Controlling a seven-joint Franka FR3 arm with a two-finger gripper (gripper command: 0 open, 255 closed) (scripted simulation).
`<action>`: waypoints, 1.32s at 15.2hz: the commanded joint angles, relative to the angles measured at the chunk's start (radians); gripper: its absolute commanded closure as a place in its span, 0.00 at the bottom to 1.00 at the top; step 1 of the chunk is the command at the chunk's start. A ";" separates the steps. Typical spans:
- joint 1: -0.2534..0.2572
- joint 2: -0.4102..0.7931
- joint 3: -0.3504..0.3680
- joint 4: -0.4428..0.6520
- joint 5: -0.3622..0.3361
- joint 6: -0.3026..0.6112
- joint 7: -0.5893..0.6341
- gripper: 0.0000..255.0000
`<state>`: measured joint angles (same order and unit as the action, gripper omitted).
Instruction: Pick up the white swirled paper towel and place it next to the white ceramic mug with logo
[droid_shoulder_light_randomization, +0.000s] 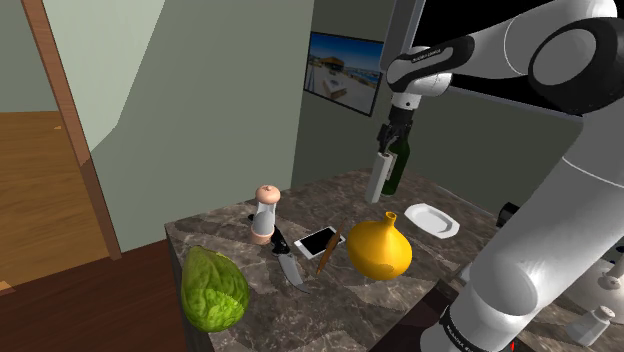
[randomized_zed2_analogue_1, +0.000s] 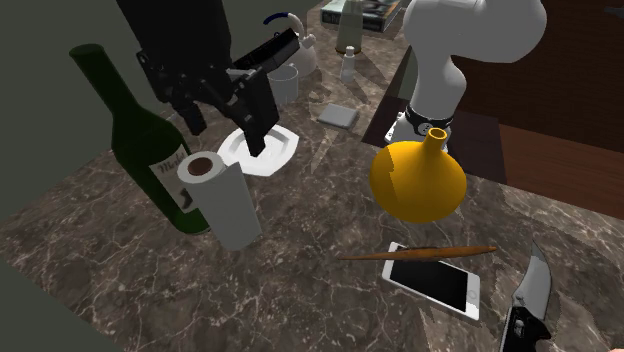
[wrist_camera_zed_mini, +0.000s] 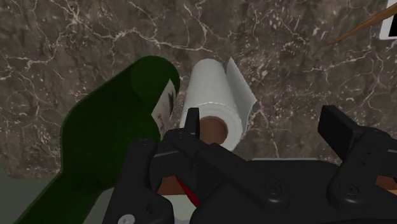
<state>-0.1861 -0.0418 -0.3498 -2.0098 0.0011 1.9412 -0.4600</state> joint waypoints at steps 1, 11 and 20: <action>-0.017 0.072 -0.021 0.053 0.021 0.011 -0.040 0.00; -0.024 0.117 -0.023 -0.005 0.039 0.110 -0.057 0.00; -0.024 0.117 -0.023 -0.004 0.039 0.109 -0.057 1.00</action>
<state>-0.2098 0.0755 -0.3726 -2.0138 0.0396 2.0503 -0.5168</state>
